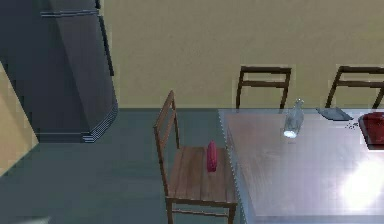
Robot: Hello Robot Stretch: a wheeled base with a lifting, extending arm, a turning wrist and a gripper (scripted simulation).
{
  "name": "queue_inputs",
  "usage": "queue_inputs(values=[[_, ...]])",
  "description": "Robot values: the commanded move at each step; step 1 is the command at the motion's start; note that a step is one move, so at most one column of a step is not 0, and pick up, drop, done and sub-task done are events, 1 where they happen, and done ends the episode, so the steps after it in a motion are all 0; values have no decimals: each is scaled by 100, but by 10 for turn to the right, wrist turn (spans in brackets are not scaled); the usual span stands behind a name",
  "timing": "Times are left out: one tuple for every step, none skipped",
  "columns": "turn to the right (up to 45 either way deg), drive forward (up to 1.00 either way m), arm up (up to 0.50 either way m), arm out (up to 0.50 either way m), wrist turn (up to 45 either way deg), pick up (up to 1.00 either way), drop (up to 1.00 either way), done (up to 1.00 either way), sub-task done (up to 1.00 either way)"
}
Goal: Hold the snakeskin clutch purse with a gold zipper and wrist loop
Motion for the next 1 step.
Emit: queue_inputs(values=[[0, 0, 0, 0, 0, 100, 0, 0, 0]])
